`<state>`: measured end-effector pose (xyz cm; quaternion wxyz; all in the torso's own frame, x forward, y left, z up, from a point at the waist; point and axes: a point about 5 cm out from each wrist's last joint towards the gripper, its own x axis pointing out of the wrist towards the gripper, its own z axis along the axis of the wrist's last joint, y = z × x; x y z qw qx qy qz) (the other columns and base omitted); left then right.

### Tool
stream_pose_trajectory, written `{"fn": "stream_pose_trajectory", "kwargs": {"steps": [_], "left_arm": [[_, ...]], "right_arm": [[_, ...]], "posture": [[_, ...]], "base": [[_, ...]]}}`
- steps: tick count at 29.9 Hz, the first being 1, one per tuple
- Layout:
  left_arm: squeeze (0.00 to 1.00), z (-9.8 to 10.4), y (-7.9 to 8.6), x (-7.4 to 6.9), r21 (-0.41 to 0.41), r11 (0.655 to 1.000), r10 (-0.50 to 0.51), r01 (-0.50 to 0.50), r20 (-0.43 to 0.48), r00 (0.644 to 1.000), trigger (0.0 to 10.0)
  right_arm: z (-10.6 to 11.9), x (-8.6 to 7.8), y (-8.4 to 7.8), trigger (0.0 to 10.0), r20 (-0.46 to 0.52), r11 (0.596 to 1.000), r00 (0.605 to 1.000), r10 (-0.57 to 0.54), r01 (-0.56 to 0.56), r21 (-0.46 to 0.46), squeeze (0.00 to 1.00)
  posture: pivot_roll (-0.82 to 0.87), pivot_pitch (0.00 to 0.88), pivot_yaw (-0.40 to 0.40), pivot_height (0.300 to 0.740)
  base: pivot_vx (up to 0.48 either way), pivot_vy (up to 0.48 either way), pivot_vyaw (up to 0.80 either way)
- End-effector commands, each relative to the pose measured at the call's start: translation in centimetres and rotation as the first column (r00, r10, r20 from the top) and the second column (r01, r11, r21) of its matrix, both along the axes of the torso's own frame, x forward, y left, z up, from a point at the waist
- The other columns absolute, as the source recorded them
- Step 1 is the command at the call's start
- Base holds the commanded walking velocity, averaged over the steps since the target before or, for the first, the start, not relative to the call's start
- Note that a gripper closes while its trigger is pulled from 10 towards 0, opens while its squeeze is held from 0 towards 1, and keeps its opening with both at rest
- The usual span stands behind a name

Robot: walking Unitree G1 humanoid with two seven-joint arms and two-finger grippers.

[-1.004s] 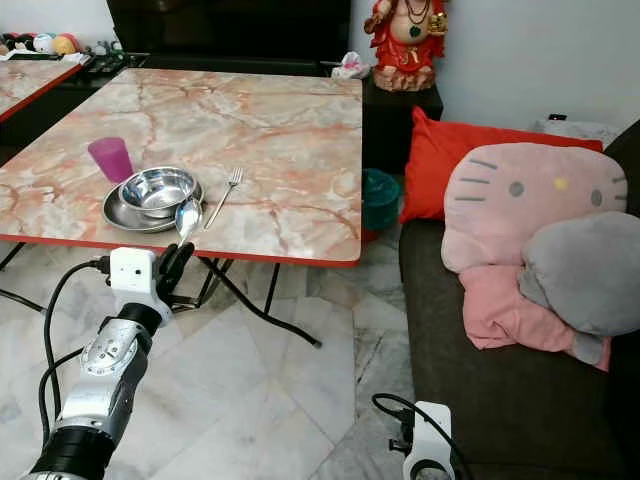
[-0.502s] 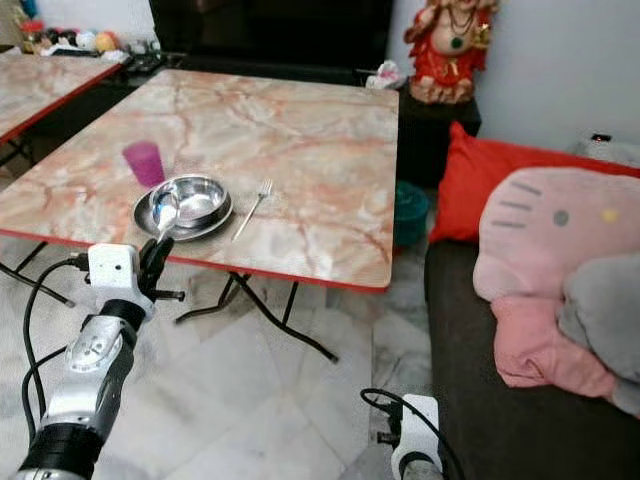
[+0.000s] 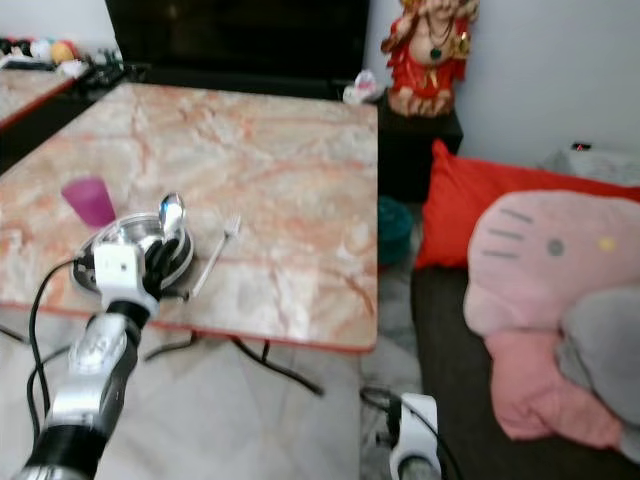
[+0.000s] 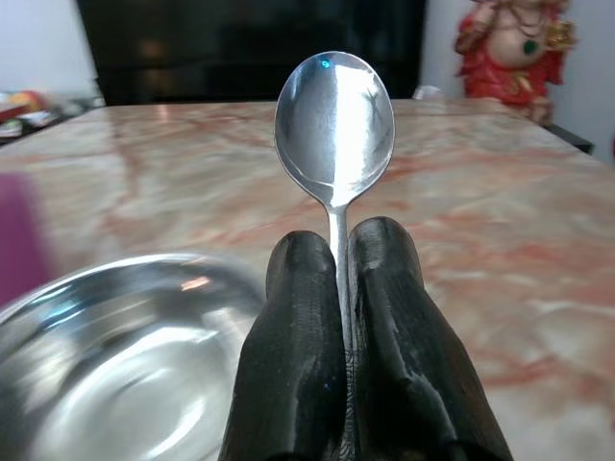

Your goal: Setting the table

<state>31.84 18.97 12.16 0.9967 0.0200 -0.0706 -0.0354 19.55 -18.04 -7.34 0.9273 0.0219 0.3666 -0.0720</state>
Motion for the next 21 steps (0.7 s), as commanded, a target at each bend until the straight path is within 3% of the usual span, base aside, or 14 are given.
{"fn": "stream_pose_trajectory", "kwargs": {"steps": [1,5,11,14,18,21], "left_arm": [[0.0,0.3,-1.3,0.2,-0.005,0.998,-0.061,0.061,0.0,0.998,10.0],[0.0,0.0,-2.3,-0.1,-0.014,0.99,-0.139,0.139,-0.022,0.99,10.0],[0.0,-0.8,-2.5,-0.2,-0.017,0.986,-0.166,0.165,-0.077,0.983,10.0],[0.0,-1.4,-2.8,-0.1,-0.067,0.977,-0.212,0.204,-0.143,0.967,10.0],[0.0,-1.4,-3.1,0.2,-0.111,0.97,-0.233,0.217,-0.163,0.959,10.0],[0.0,-1.5,-3.3,0.4,-0.085,0.973,-0.229,0.216,-0.182,0.956,10.0]], "right_arm": [[-0.1,-0.3,-0.9,10.0,-0.011,1.0,1.0,-0.02,0.02,-0.018,0.0],[-0.1,-0.4,-0.8,10.0,-0.015,1.0,1.0,-0.018,0.018,-0.019,0.0],[-0.2,-0.5,-0.7,10.0,-0.025,1.0,1.0,-0.017,0.016,-0.018,0.0],[-0.3,-0.6,-0.7,10.0,-0.029,1.0,0.999,-0.015,0.015,-0.018,0.0],[-0.3,-0.6,-0.6,10.0,-0.031,1.0,0.999,-0.015,0.014,-0.018,0.0],[-0.3,-0.7,-0.6,10.0,-0.031,1.0,0.999,-0.014,0.013,-0.018,0.0]], "posture": [[0.08,0.0,-0.009,0.74],[0.08,0.0,-0.008,0.74],[0.08,0.001,-0.009,0.74],[0.08,0.003,-0.01,0.74],[0.08,0.004,-0.009,0.74],[0.08,0.004,-0.009,0.74]], "base": [[0.356,0.0,0.0],[0.076,0.0,0.0],[0.0,0.0,0.0],[0.0,0.0,0.0],[0.0,0.0,0.0],[0.0,0.0,0.0]]}}
